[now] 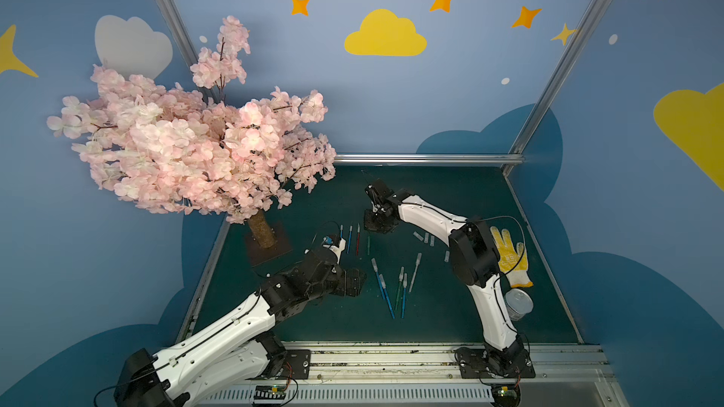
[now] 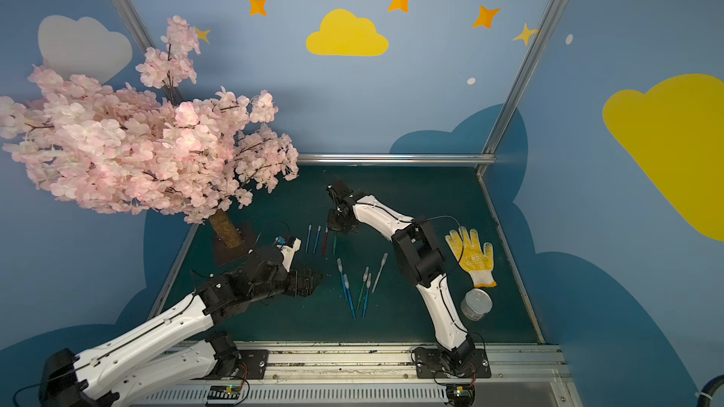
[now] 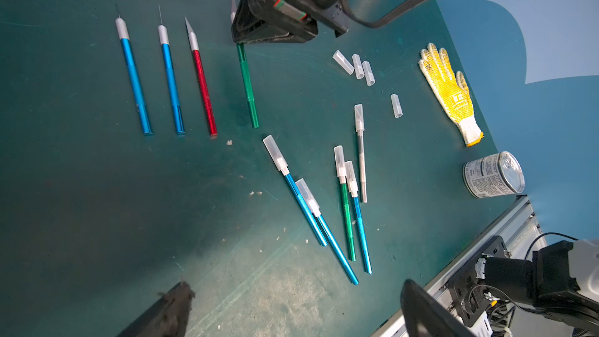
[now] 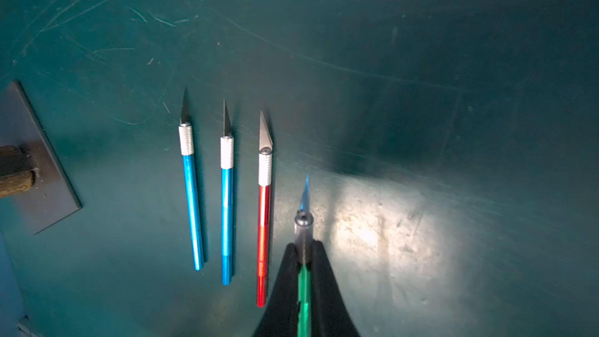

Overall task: Remove protective caps from carving knives
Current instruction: Place the carving knife at the center of the board.

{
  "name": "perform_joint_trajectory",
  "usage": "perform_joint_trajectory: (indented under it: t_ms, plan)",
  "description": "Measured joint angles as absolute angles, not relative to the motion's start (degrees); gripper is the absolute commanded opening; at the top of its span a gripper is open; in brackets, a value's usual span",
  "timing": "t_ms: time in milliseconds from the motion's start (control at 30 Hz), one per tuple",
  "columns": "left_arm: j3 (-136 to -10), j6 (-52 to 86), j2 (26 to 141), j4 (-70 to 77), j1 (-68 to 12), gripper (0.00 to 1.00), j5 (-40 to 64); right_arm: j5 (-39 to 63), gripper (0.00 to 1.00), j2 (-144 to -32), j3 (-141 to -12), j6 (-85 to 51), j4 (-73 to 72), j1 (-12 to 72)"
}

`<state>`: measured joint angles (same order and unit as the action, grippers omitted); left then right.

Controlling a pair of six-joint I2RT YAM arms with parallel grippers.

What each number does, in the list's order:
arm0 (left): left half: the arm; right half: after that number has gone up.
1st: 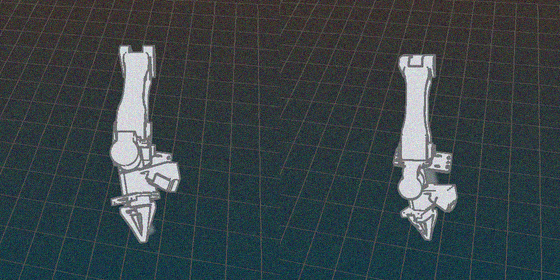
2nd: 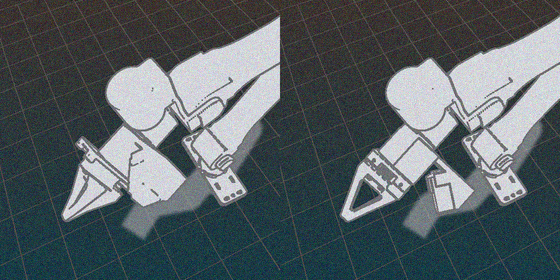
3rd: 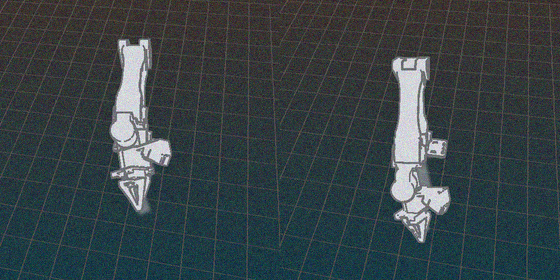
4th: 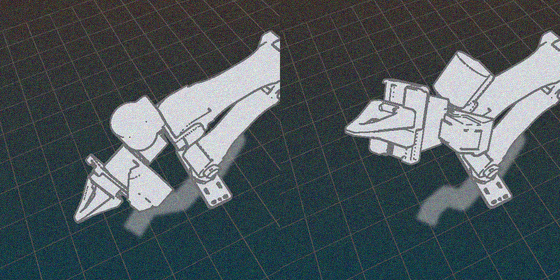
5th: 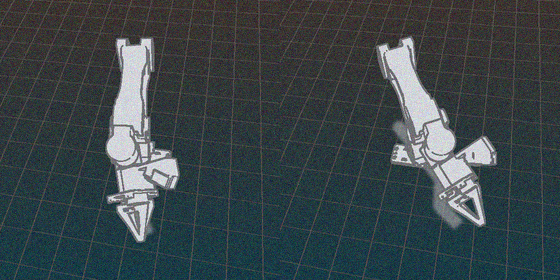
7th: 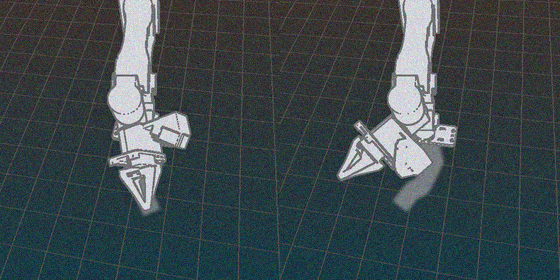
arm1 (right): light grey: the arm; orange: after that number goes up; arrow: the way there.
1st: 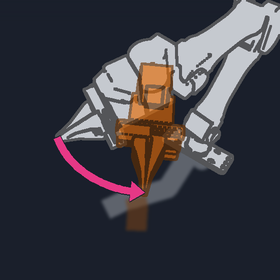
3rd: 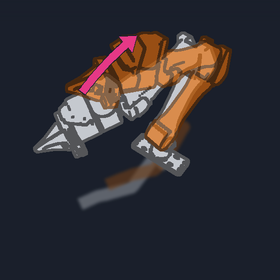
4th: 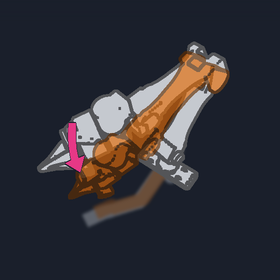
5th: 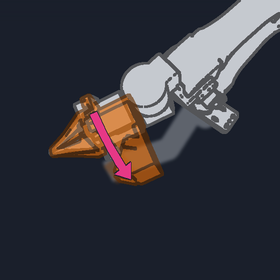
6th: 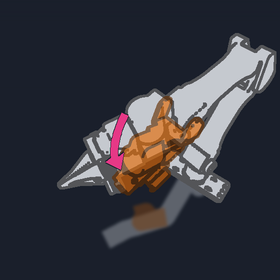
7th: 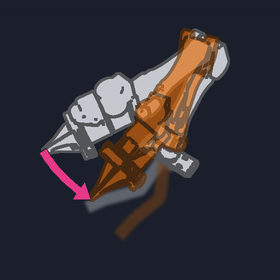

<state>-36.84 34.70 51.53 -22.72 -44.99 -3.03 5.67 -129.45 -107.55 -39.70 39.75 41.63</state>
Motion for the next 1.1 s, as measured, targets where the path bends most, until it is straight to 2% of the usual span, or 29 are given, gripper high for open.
perform_joint_trajectory:
  t_ms: [167, 333, 567, 667, 933, 1100]
  plan:
    - [-36.84, 34.7, 51.59, -22.68, -44.99, 1.0, -3.01, 6.26, 0.16, -130.63, -108.16, -40.25, 39.62, 41.74]
    - [-36.84, 34.7, 52.45, -22.63, -44.99, 1.0, -2.98, 6.76, 0.39, -131.44, -109.27, -40.38, 39.42, 41.74]
    - [-36.84, 34.72, 54.28, -21.76, -44.99, 1.0, -2.44, 6.48, 0.47, -131.41, -109.8, -39.38, 39.29, 41.74]
    - [-36.84, 34.92, 55.66, -20.93, -45.04, 1.0, -2.07, 5.78, 0.55, -130.04, -108.66, -38.09, 39.31, 41.71]
    - [-36.86, 36.88, 61.23, -17.19, -47.72, 1.0, -2.42, 2.59, 0.95, -115.44, -97.06, -33.85, 39.16, 41.71]
    - [-37.54, 38.89, 66.61, -15.31, -49.8, 1.0, -3.36, 0.73, 0.98, -105.32, -88.84, -31.05, 38.52, 41.67]
